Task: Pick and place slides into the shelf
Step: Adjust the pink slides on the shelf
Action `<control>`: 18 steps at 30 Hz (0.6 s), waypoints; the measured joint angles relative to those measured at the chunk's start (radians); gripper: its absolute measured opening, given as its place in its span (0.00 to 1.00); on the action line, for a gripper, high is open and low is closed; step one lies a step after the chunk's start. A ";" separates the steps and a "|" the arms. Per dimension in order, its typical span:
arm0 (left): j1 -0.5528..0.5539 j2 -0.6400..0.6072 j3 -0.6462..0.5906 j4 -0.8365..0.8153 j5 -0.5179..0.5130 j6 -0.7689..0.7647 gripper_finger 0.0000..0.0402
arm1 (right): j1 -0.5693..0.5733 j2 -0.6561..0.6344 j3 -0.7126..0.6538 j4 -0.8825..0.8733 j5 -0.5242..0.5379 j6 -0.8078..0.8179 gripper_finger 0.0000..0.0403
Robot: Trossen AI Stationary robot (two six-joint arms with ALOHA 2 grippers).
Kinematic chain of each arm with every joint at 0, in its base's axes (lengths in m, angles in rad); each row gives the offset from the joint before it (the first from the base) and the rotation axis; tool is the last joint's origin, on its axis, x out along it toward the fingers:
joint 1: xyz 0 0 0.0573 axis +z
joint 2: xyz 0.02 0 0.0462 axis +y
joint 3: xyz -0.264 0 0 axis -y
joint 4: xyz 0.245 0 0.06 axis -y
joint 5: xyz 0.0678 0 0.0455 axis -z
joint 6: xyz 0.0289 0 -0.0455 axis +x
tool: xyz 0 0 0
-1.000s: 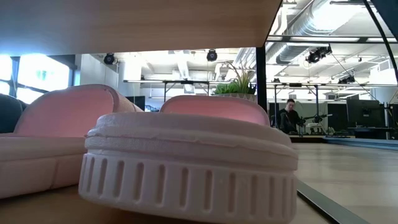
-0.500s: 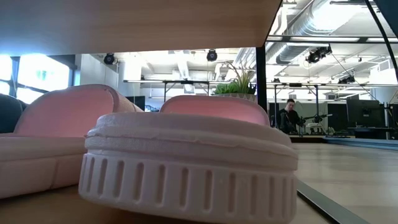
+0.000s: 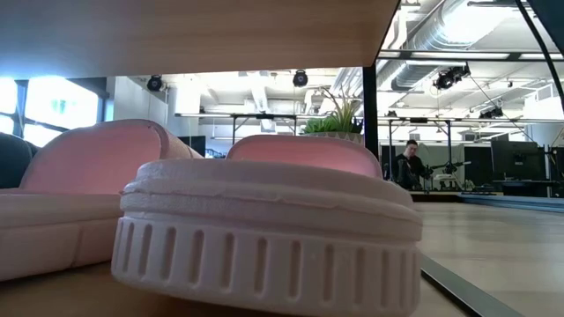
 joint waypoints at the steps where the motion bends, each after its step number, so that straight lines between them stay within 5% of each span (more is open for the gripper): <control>1: 0.000 0.000 0.000 0.000 0.000 0.000 0.05 | -0.005 0.000 0.000 0.000 -0.018 -0.007 0.17; 6: 0.000 0.000 0.000 0.000 0.000 0.000 0.05 | -0.029 0.000 0.000 0.001 -0.101 -0.028 0.02; 18: 0.000 0.000 0.000 0.000 0.000 0.012 0.05 | -0.089 0.000 0.000 -0.067 -0.306 -0.045 0.00</control>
